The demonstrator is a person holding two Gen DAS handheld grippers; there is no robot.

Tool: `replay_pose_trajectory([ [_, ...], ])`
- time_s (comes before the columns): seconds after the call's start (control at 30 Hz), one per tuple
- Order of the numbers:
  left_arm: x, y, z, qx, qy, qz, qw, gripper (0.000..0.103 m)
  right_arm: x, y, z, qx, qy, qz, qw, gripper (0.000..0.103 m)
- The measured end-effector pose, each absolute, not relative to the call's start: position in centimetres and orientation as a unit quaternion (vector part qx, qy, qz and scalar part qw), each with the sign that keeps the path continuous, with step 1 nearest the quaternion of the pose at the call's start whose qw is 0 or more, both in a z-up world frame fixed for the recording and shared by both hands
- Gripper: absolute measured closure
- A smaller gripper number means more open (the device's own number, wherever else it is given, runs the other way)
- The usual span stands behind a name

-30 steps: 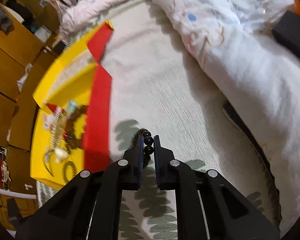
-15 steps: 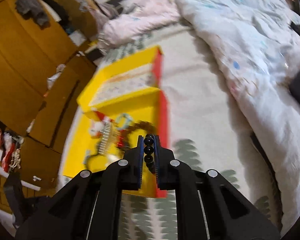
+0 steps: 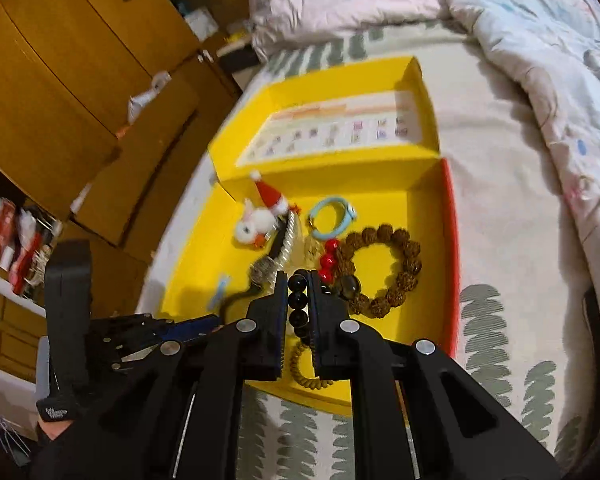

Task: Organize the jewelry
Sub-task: 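Carry the brooch with the left tool while the right tool carries the black bracelet into the box, then open the left tool to release the brooch while the right tool releases the black bracelet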

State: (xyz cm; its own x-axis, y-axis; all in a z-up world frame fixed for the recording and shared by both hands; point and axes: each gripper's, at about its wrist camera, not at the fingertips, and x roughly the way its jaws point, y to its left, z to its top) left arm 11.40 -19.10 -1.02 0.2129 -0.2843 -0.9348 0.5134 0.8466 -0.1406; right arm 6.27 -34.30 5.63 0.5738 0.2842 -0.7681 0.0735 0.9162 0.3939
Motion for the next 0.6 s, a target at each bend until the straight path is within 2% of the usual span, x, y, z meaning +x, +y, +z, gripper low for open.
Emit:
replay_pose_trajectory([
  [0.17, 12.0, -20.2, -3.5, 0.128, 0.585, -0.246, 0.762, 0.08, 7.7, -33.7, 3.1, 0.192, 0.483, 0.062, 0.852, 0.092],
  [0.6, 12.8, -20.7, -5.2, 0.135, 0.588, -0.242, 0.76, 0.079, 8.0, -35.1, -1.0, 0.166, 0.529, 0.0, 0.832, 0.092],
])
